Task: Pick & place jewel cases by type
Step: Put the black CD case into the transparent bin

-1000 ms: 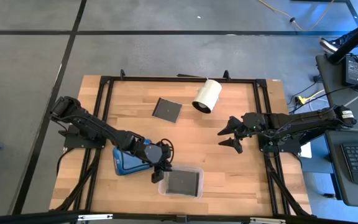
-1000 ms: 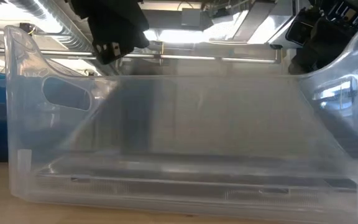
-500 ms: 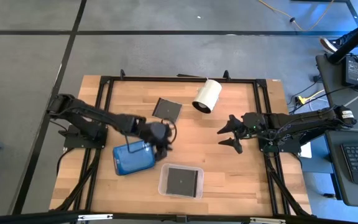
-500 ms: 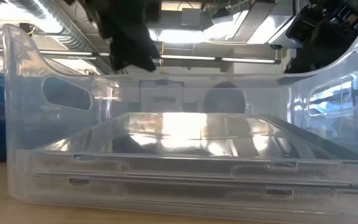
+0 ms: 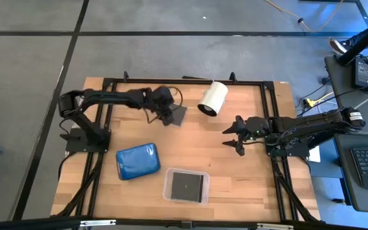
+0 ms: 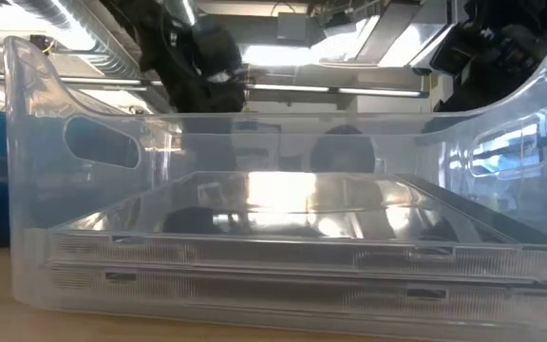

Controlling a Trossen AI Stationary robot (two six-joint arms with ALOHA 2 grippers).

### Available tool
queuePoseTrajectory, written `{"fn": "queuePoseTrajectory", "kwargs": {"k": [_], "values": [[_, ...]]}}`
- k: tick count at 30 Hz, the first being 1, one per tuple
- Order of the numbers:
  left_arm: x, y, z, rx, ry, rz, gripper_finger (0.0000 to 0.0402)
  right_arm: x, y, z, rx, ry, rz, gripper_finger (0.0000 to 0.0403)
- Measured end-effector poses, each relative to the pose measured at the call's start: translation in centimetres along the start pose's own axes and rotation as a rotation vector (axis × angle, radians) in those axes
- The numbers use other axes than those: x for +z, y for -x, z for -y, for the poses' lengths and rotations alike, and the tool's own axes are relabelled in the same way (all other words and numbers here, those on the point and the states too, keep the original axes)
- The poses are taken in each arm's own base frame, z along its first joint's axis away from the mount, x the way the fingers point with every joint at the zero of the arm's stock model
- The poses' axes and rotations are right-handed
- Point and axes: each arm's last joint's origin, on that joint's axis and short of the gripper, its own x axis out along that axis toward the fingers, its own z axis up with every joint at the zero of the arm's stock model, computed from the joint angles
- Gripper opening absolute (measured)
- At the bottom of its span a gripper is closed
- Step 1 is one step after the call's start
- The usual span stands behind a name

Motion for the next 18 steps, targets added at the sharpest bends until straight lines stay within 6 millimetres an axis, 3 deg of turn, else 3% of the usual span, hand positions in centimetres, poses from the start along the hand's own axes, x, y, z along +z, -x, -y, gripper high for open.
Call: {"fn": "queuePoseTrajectory", "kwargs": {"k": [8, 18], "values": [[1.2, -3.2, -5.9, 0.112, 0.114, 0.096, 0.0136, -0.4, -1.1, 0.4, -0.114, 0.024, -0.035, 0.0267], [-0.6, -6.6, -8.5, 0.172, 0.199, -0.023, 0.0134, -0.9, -1.8, 0.5, -0.128, 0.003, -0.083, 0.0267]]}}
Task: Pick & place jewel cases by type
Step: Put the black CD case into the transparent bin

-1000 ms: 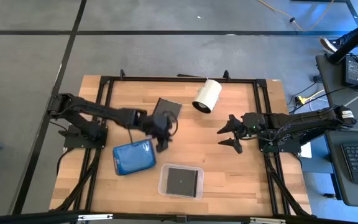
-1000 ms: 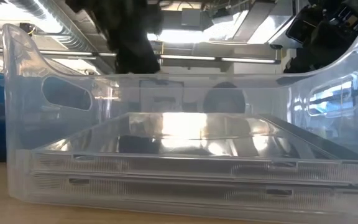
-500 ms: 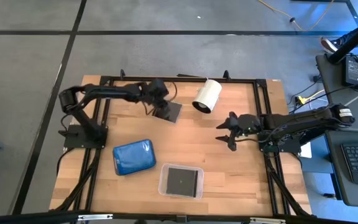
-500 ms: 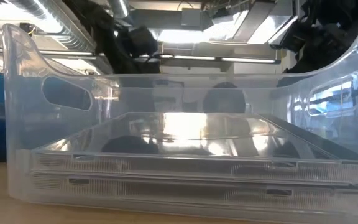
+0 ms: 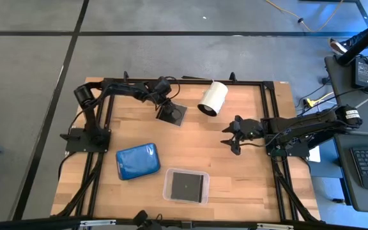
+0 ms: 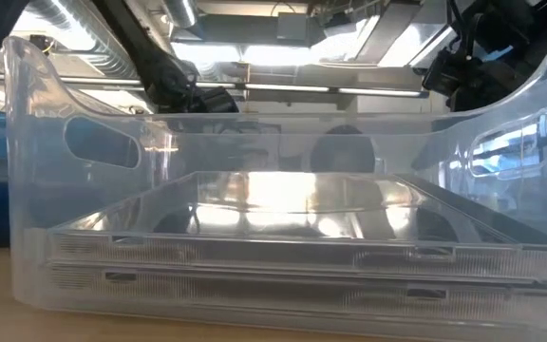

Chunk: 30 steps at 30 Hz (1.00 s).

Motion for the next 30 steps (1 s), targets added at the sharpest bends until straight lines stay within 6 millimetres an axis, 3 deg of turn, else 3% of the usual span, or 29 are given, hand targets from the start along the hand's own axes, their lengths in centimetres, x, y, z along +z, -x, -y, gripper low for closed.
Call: {"fn": "queuePoseTrajectory", "kwargs": {"k": [11, 15, 23, 30], "values": [[-0.5, 0.1, -0.2, 0.056, 0.044, -0.05, 0.0135, 0.0, 0.0, 0.0, 0.0, -0.001, 0.002, 0.0267], [-1.0, 0.2, 0.8, 0.034, 0.064, -0.09, 0.0133, 0.0, 0.0, 0.0, 0.0, 0.001, 0.002, 0.0267], [-2.2, 0.5, 6.4, -0.046, -0.011, -0.064, 0.0137, 0.0, 0.0, 0.0, -0.002, 0.029, 0.003, 0.0267], [-4.3, 1.3, 11.4, -0.014, -0.069, -0.013, 0.0133, 0.0, 0.0, 0.0, -0.001, 0.046, 0.003, 0.0267]]}}
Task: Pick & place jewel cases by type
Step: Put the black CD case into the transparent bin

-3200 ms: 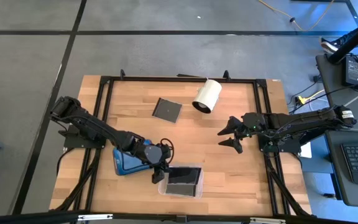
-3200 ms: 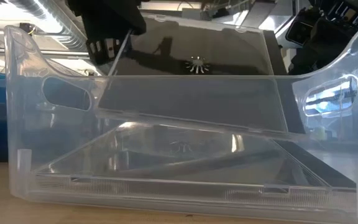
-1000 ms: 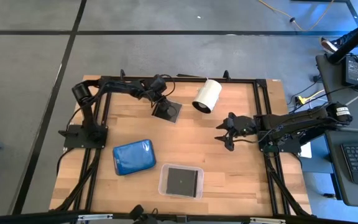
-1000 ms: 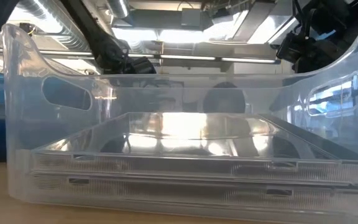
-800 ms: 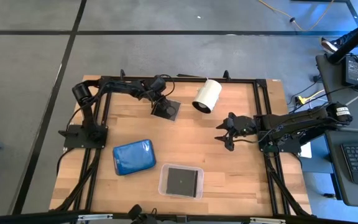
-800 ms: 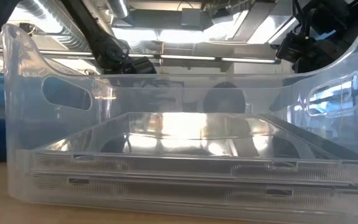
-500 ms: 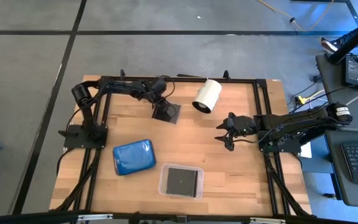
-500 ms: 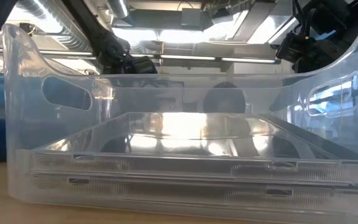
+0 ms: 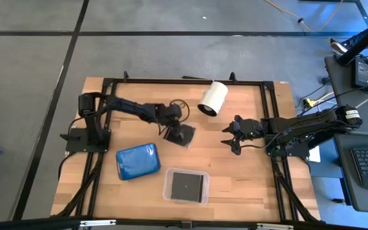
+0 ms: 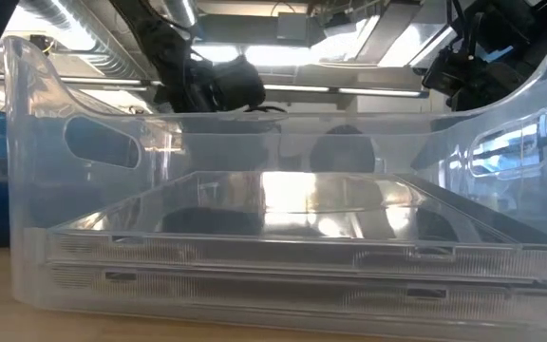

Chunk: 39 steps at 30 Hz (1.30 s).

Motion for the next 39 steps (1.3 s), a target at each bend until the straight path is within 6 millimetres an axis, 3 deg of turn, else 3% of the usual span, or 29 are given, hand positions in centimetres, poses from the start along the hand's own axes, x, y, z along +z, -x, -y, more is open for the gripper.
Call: {"fn": "queuePoseTrajectory", "kwargs": {"k": [6, 11, 17, 22, 26, 39], "values": [[-0.9, 0.6, 3.5, -0.106, -0.045, 0.059, 0.0136, 0.0, 0.0, 0.0, 0.0, 0.006, 0.0, 0.0267], [-1.1, 1.1, 4.9, -0.144, -0.125, 0.108, 0.0132, 0.0, 0.0, 0.0, 0.0, 0.007, 0.0, 0.0267], [0.1, 4.1, 3.8, -0.142, -0.192, 0.148, 0.0136, 0.1, -0.1, 0.0, 0.004, 0.006, 0.016, 0.0267], [-0.2, 6.1, 2.6, -0.115, -0.153, 0.062, 0.0134, 0.6, -1.1, -0.3, 0.014, 0.03, 0.062, 0.0267], [-1.1, 5.9, 1.7, -0.172, -0.102, -0.101, 0.0132, 0.7, -2.8, -0.5, 0.016, 0.104, 0.083, 0.0267], [-1.7, 4.2, 0.6, -0.272, -0.07, -0.072, 0.0135, 0.1, -7.2, -1.0, 0.052, 0.23, 0.139, 0.0267]]}}
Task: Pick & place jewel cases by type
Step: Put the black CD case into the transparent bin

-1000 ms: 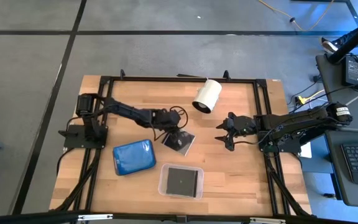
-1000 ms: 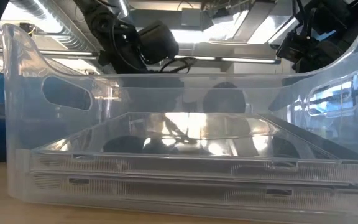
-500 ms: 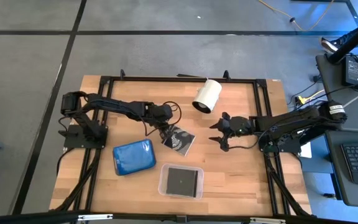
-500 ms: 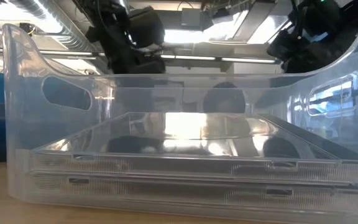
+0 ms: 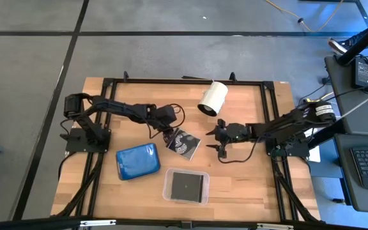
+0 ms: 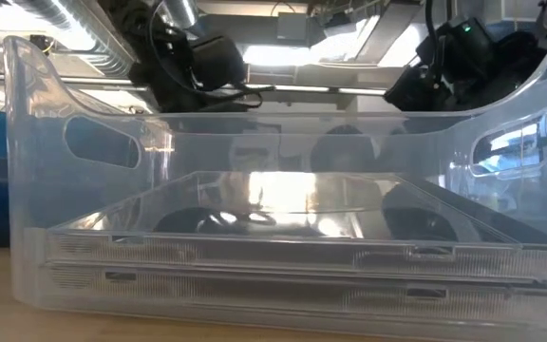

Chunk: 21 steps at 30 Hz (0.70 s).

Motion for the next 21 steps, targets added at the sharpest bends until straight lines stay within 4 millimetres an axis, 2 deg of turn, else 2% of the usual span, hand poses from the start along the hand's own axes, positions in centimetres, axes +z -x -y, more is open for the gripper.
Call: {"fn": "queuePoseTrajectory", "kwargs": {"k": [12, 18, 21], "values": [[-1.4, -1.2, -2.7, -0.148, 0.19, 0.03, 0.0136, -1.2, -1.7, -0.7, 0.028, 0.083, 0.003, 0.0267], [-2.4, -2.1, -3.2, -0.134, 0.243, 0.015, 0.0136, -2.0, -2.5, -0.9, 0.071, 0.084, -0.02, 0.0267], [-2.3, -2.7, -3.0, -0.156, 0.242, 0.038, 0.0133, -2.2, -3.1, -1.0, 0.072, 0.074, -0.038, 0.0267]]}}
